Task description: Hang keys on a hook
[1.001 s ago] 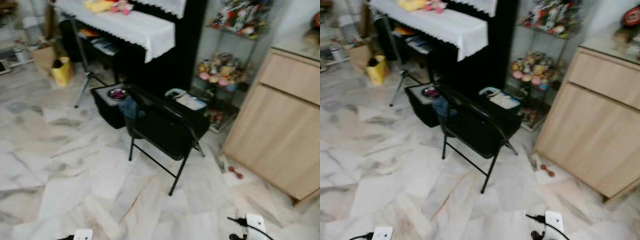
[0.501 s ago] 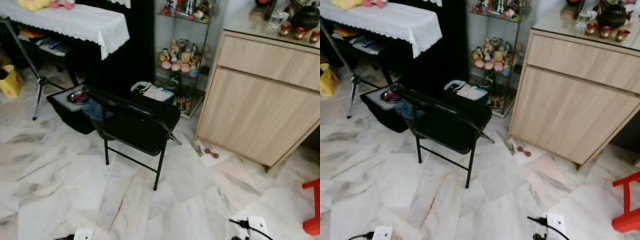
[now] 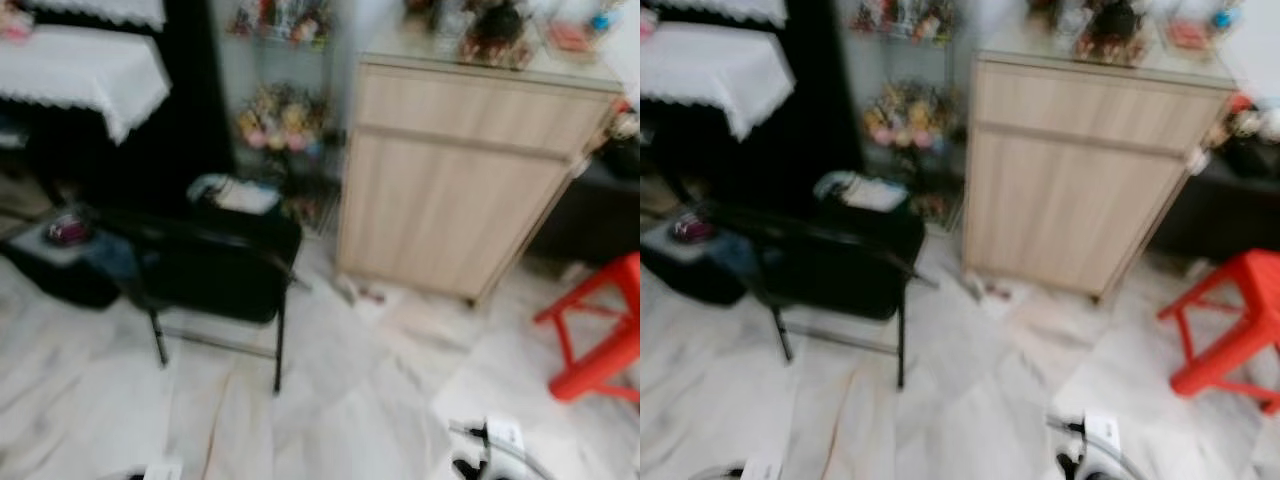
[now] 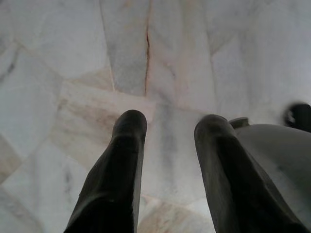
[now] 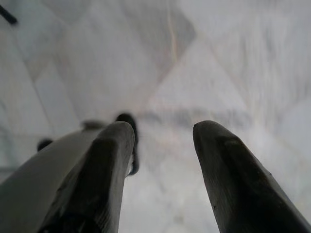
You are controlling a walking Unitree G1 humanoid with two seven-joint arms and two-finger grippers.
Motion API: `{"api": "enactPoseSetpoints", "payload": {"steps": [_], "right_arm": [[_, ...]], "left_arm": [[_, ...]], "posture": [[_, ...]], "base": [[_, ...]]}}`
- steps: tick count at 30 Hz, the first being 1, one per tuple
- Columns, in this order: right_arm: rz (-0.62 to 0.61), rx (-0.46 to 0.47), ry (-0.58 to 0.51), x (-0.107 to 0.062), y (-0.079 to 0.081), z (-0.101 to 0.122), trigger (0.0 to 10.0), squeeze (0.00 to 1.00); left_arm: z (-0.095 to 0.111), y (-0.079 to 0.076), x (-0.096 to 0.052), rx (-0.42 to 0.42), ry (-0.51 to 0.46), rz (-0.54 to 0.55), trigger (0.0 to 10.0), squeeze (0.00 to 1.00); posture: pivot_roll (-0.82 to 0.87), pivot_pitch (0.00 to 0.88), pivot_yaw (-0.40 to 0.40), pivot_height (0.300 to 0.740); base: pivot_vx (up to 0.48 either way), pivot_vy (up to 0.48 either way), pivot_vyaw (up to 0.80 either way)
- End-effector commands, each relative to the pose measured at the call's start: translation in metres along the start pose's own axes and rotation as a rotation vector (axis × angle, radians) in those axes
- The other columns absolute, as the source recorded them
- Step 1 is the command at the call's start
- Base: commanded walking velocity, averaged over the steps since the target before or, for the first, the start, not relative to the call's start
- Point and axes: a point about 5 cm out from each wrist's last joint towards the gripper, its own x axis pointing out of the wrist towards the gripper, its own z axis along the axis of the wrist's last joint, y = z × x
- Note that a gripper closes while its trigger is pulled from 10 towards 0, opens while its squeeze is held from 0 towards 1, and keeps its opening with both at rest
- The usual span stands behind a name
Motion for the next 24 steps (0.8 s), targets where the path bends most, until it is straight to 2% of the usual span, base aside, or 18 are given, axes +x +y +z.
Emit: {"api": "enactPoseSetpoints", "payload": {"steps": [1,9,20,24], "right_arm": [[-0.012,-0.001,-0.018,-0.001,-0.005,0.006,10.0,0.0],[-0.013,-0.002,-0.014,-0.002,-0.007,0.003,10.0,0.0],[0.0,-0.007,0.023,-0.002,-0.003,-0.017,10.0,0.0],[-0.008,0.024,0.022,-0.002,0.0,-0.028,10.0,0.0]], "left_arm": [[-0.001,-0.006,0.0,0.001,0.01,-0.019,10.0,0.0],[-0.004,-0.007,-0.001,-0.005,0.013,-0.025,10.0,0.0],[-0.02,-0.004,-0.006,0.013,0.059,-0.035,10.0,0.0],[-0.029,-0.001,-0.01,0.022,0.085,-0.022,10.0,0.0]], "posture": [[-0.05,0.064,0.006,0.74],[-0.05,0.064,0.0,0.74],[-0.04,0.061,0.011,0.74],[-0.04,0.035,0.007,0.74]], "base": [[0.0,0.0,-0.78],[0.0,0.0,-0.78],[0.0,0.0,-0.78],[0.0,0.0,-0.15]]}}
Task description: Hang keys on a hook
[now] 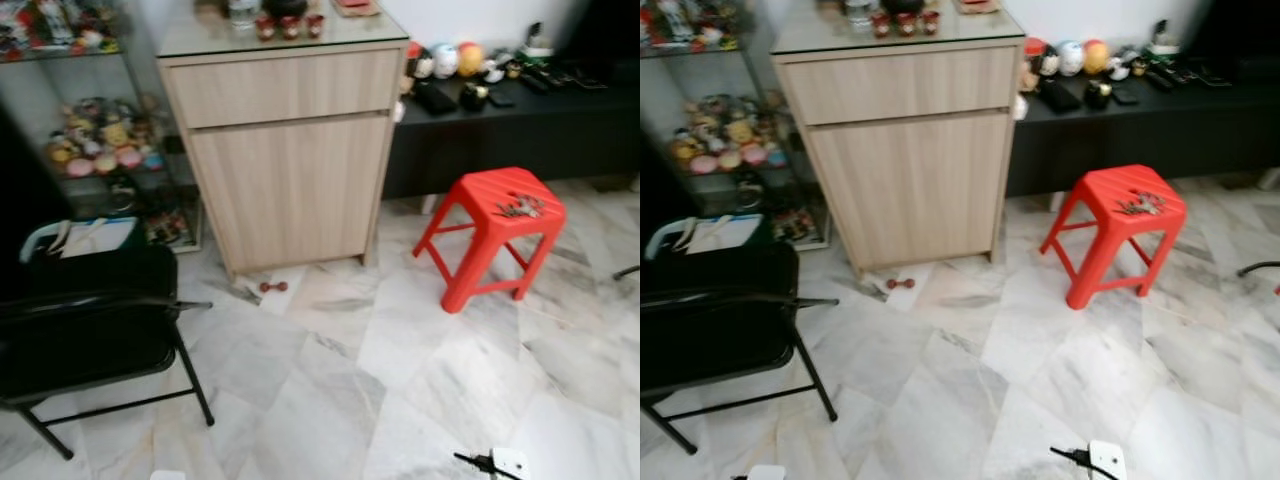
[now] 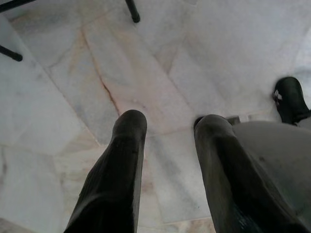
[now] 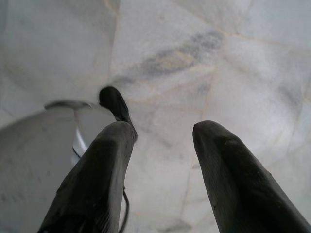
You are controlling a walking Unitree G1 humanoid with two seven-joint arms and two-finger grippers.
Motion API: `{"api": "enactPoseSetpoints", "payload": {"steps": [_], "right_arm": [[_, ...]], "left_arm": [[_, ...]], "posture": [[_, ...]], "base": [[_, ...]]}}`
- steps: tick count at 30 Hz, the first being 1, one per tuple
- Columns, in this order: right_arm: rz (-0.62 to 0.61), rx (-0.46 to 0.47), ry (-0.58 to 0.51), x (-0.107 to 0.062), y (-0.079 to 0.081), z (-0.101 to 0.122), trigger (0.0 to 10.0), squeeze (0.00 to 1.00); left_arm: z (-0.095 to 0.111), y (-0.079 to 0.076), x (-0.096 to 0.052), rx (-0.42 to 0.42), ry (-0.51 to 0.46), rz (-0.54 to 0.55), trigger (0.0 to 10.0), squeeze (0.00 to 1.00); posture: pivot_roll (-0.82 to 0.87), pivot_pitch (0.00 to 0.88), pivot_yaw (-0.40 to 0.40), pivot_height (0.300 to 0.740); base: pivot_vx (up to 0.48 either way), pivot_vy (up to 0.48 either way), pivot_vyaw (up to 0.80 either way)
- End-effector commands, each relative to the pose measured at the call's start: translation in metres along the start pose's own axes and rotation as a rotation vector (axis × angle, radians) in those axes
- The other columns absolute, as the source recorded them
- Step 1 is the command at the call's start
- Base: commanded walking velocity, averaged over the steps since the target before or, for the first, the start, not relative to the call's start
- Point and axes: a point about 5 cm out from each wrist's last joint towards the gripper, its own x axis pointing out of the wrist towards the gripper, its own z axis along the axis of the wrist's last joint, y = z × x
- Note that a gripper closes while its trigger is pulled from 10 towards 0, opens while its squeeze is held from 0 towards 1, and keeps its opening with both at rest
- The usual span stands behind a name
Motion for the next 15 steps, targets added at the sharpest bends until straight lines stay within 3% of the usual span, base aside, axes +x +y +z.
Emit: {"api": "enactPoseSetpoints", "payload": {"steps": [1,5,8,14,15], "right_arm": [[0.006,0.017,-0.013,0.001,0.005,-0.002,10.0,0.0],[0.015,0.017,-0.013,0.0,0.005,-0.006,10.0,0.0],[0.019,0.011,-0.021,0.0,0.003,-0.006,10.0,0.0],[-0.025,0.049,-0.06,-0.006,-0.019,-0.007,10.0,0.0],[-0.039,0.04,-0.056,-0.009,-0.029,-0.009,10.0,0.0]], "left_arm": [[-0.019,0.003,-0.006,0.02,0.064,0.011,10.0,0.0],[-0.023,0.004,-0.008,0.028,0.072,0.02,10.0,0.0],[-0.024,0.002,-0.008,0.027,0.075,0.02,10.0,0.0],[-0.032,-0.019,-0.01,0.005,0.082,-0.033,10.0,0.0],[-0.035,-0.028,-0.011,0.019,0.086,-0.062,10.0,0.0]], "posture": [[-0.05,0.022,0.0,0.74],[-0.07,0.028,-0.022,0.74],[-0.07,0.034,-0.029,0.74],[-0.06,0.058,-0.053,0.74],[-0.07,0.065,-0.06,0.74]], "base": [[0.0,0.0,0.0],[0.0,0.0,0.0],[0.0,-0.292,0.0],[0.0,-0.294,0.0],[0.0,-0.292,0.0]]}}
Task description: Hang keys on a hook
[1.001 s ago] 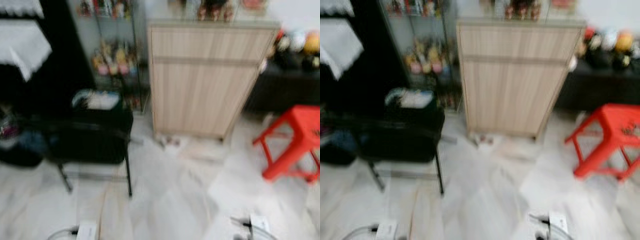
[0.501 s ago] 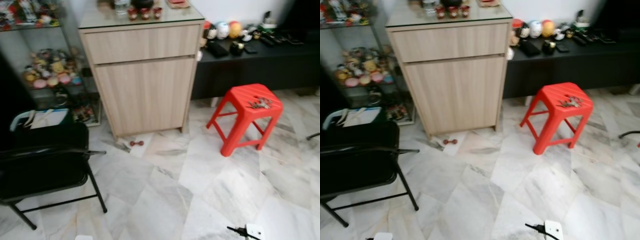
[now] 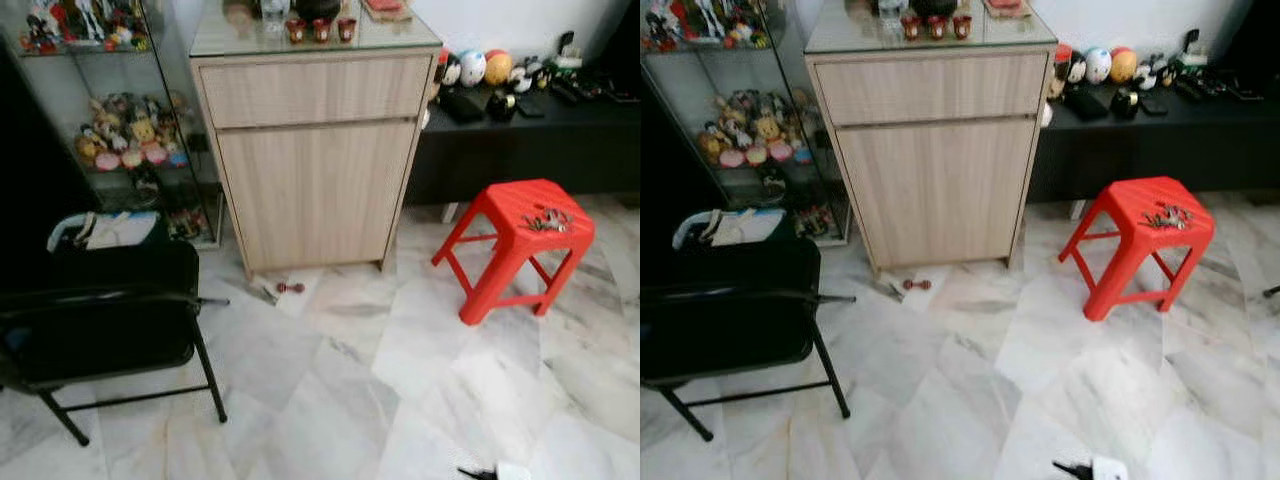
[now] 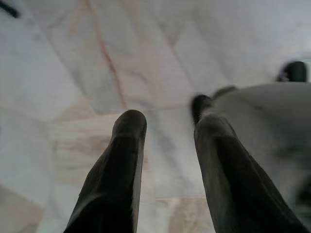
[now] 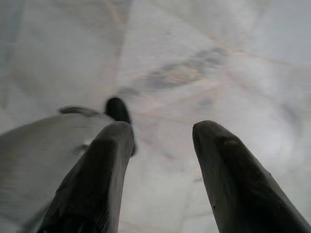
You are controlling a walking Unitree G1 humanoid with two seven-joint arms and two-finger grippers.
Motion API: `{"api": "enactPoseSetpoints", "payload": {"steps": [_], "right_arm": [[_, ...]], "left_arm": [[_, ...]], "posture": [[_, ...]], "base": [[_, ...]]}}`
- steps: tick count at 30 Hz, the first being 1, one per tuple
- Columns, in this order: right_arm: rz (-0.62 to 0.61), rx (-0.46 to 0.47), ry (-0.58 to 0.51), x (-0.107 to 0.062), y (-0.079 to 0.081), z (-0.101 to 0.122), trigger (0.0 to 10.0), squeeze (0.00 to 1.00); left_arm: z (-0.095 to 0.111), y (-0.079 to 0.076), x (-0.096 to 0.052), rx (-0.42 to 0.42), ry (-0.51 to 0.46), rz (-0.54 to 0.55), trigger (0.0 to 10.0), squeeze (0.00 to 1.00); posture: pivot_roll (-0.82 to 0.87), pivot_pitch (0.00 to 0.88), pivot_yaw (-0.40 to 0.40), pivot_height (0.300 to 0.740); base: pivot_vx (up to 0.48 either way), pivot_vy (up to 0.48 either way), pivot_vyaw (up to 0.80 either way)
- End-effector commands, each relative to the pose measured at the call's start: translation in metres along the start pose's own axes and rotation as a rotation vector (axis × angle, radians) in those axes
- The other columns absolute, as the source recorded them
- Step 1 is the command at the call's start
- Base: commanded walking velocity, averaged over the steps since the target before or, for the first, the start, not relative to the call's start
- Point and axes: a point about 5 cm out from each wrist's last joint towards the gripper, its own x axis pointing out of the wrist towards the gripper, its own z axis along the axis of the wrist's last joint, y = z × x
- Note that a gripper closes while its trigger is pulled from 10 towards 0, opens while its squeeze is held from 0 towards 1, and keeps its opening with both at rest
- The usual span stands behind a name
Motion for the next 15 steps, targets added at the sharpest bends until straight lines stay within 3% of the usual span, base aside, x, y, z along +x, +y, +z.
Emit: {"api": "enactPoseSetpoints", "payload": {"steps": [1,4,8,15], "right_arm": [[-0.027,0.007,-0.006,-0.004,-0.013,-0.001,10.0,0.0],[-0.02,-0.02,-0.011,-0.007,-0.022,-0.004,10.0,0.0],[-0.059,0.02,-0.014,-0.008,-0.025,-0.006,10.0,0.0],[-0.029,0.031,-0.038,-0.002,-0.008,0.003,10.0,0.0]], "left_arm": [[-0.009,-0.012,-0.002,0.039,0.022,-0.05,10.0,0.0],[-0.015,-0.023,-0.004,0.075,0.042,-0.084,10.0,0.0],[-0.016,-0.025,-0.004,0.048,0.04,-0.071,10.0,0.0],[-0.002,-0.009,0.0,0.054,-0.007,-0.017,10.0,0.0]], "posture": [[-0.07,0.065,-0.06,0.74],[-0.07,0.055,-0.057,0.74],[-0.05,0.026,-0.055,0.74],[-0.06,0.009,-0.078,0.74]], "base": [[0.0,-0.292,0.0],[0.0,-0.292,0.0],[0.0,-0.294,0.0],[0.0,-0.294,0.0]]}}
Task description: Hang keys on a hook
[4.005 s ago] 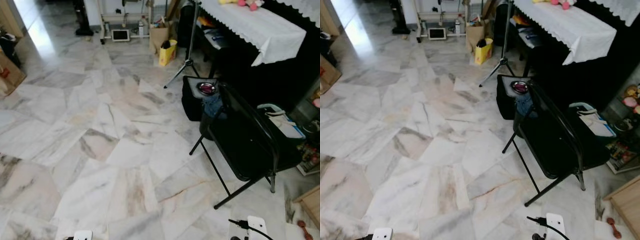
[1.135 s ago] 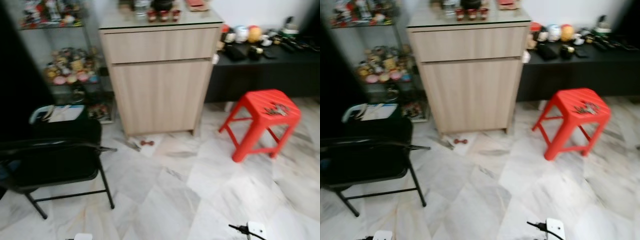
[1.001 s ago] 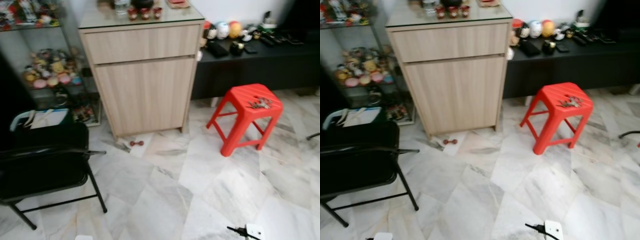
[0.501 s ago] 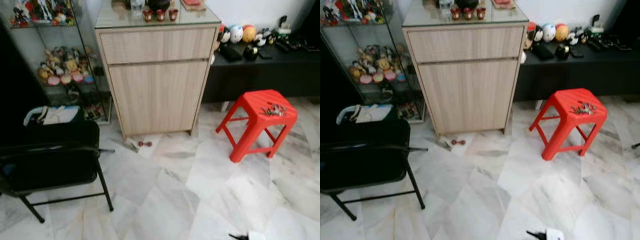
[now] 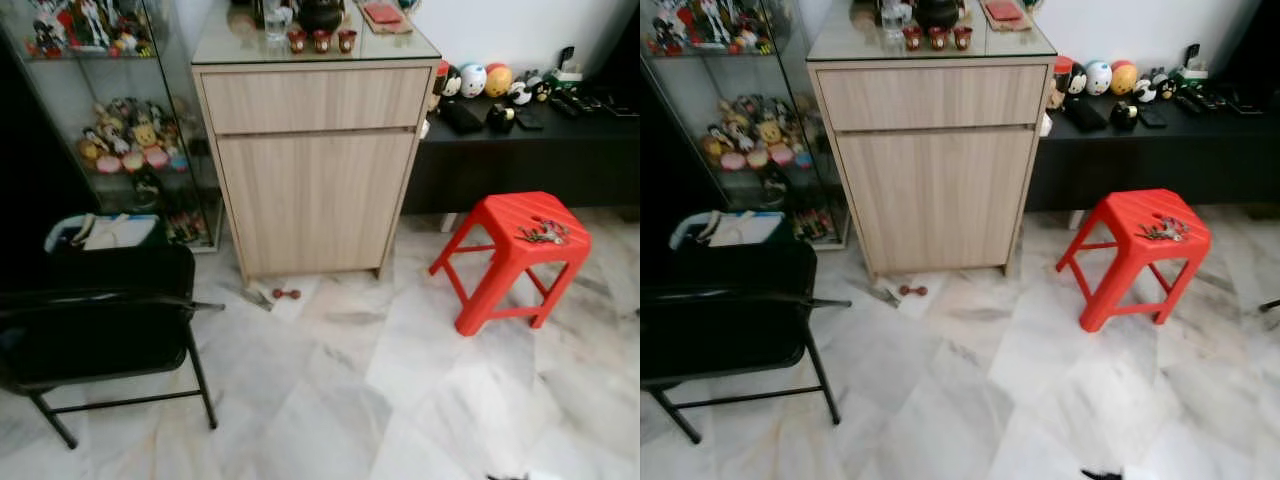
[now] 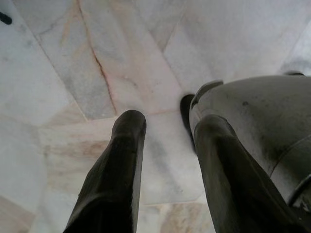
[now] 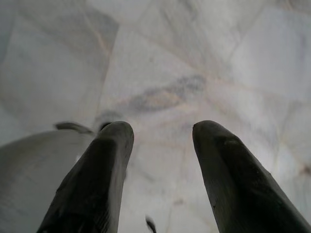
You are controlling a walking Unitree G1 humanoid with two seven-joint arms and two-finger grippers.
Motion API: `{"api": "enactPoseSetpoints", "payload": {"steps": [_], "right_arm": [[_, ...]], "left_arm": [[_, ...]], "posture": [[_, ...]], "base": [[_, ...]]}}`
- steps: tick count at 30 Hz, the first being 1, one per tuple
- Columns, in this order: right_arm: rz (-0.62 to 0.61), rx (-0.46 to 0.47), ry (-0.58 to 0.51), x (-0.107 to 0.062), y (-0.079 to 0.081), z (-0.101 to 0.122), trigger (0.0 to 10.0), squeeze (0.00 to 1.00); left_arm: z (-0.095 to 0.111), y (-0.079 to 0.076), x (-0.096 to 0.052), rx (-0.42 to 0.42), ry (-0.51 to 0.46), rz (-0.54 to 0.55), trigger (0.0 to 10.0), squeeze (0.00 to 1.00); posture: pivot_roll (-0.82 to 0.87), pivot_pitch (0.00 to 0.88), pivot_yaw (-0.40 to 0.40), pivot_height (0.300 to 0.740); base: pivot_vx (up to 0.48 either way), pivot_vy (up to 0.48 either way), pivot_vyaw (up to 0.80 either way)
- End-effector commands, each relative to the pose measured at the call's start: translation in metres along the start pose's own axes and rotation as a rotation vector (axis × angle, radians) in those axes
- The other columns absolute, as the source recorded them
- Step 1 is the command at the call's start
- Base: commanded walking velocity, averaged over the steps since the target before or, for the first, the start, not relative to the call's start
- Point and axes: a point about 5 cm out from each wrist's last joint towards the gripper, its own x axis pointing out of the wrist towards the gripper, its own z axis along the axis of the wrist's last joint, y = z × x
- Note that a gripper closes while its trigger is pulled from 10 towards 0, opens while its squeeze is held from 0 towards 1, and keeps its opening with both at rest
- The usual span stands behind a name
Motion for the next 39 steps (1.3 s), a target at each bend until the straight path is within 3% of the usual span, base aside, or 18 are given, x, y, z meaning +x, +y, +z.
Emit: {"api": "enactPoseSetpoints", "payload": {"steps": [1,6,7,14,17,28,39], "right_arm": [[-0.011,0.018,-0.001,0.001,0.002,-0.001,10.0,0.0],[-0.012,0.089,-0.012,0.003,0.012,-0.004,10.0,0.0],[-0.005,0.1,-0.018,0.003,0.014,-0.005,10.0,0.0],[0.027,0.079,-0.014,0.004,0.021,-0.006,10.0,0.0],[0.016,0.103,-0.02,0.004,0.022,-0.007,10.0,0.0],[-0.006,0.105,-0.049,0.002,0.014,-0.005,10.0,0.0],[-0.003,0.134,-0.062,0.002,0.015,-0.003,10.0,0.0]], "left_arm": [[0.003,-0.007,0.001,-0.009,-0.001,-0.02,10.0,0.0],[0.002,0.001,0.001,-0.025,0.016,0.002,10.0,0.0],[0.001,0.002,0.001,-0.059,0.01,0.002,10.0,0.0],[0.001,0.008,0.0,-0.077,-0.002,0.022,10.0,0.0],[0.002,0.008,0.0,-0.068,-0.003,0.022,10.0,0.0],[0.0,0.0,0.0,-0.117,-0.007,0.01,10.0,0.0],[0.001,0.001,0.001,-0.125,-0.004,0.009,10.0,0.0]], "posture": [[-0.06,0.0,-0.065,0.74],[-0.04,0.0,-0.004,0.74],[-0.03,0.0,0.002,0.74],[-0.02,0.0,0.014,0.74],[-0.03,0.0,0.02,0.74],[-0.03,0.0,-0.016,0.74],[-0.04,0.0,-0.012,0.74]], "base": [[0.0,-0.292,0.0],[0.0,-0.295,0.0],[0.0,-0.292,0.0],[0.0,-0.294,-0.52],[0.0,-0.295,-0.73],[0.0,-0.293,0.0],[0.0,-0.291,0.0]]}}
